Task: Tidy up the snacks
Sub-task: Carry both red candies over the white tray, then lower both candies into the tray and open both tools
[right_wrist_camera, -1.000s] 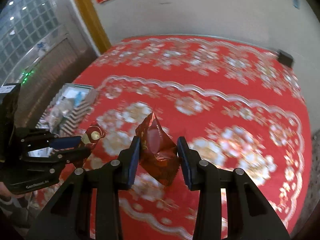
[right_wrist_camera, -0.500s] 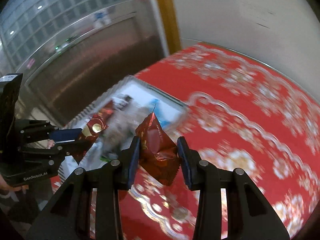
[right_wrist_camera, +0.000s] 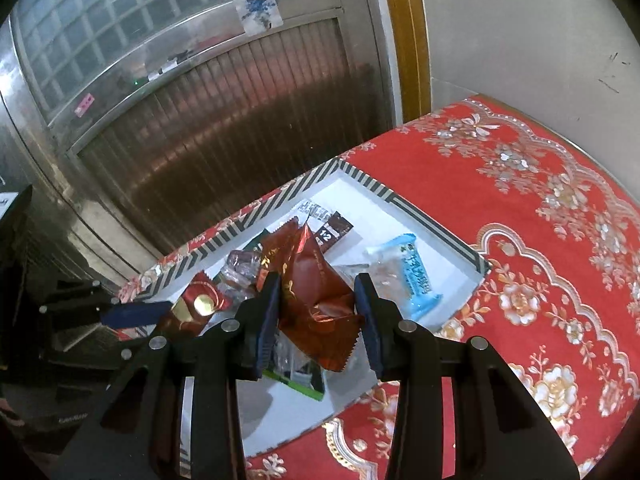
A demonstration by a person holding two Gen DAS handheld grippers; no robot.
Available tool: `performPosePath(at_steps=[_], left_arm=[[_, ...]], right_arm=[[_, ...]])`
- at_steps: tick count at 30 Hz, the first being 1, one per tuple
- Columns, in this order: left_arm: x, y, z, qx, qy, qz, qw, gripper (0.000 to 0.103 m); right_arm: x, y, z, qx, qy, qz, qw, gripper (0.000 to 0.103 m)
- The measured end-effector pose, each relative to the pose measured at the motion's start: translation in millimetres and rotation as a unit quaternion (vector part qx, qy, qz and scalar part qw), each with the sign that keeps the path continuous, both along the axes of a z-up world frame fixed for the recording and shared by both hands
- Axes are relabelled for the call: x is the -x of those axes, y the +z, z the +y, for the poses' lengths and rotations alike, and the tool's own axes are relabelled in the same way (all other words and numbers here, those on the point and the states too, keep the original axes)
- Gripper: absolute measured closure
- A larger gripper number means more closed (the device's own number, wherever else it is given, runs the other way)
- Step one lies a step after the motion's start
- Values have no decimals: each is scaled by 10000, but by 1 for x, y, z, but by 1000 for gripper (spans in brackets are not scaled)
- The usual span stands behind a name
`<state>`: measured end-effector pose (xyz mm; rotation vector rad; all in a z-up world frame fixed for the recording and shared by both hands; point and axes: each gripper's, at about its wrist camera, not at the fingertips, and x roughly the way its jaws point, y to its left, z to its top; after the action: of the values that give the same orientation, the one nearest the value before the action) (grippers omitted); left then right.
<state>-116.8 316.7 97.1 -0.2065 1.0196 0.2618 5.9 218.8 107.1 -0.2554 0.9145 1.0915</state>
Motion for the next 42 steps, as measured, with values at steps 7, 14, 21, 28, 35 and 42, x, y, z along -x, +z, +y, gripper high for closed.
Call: performPosePath(at_steps=[7,14,21,28,35,42], left_arm=[[1,-8,9,168,11,42,9998,77],[-5,-21,15,334,-19,148,9993,77],[-16,-25,20,306,-124,198,9993,77],[-22,-34,18,302,-288,290,9987,77],[-23,-38,23,251,-303,312,9987,77],[-22,-42,26,214,-318,298,9988,77]], right_arm=[[-3,-3,2,72,-115,27,9999,66],[-15,-10,-5,93,-384,143,9991,66],[-18,-15,-1,47,-474,249,9986,66],[-16,-18,20,96,-436,256,9987,66],[-14,-21,41,284,-492,121,9983,66],[-13,-27,57,470,-633,23,9969,66]])
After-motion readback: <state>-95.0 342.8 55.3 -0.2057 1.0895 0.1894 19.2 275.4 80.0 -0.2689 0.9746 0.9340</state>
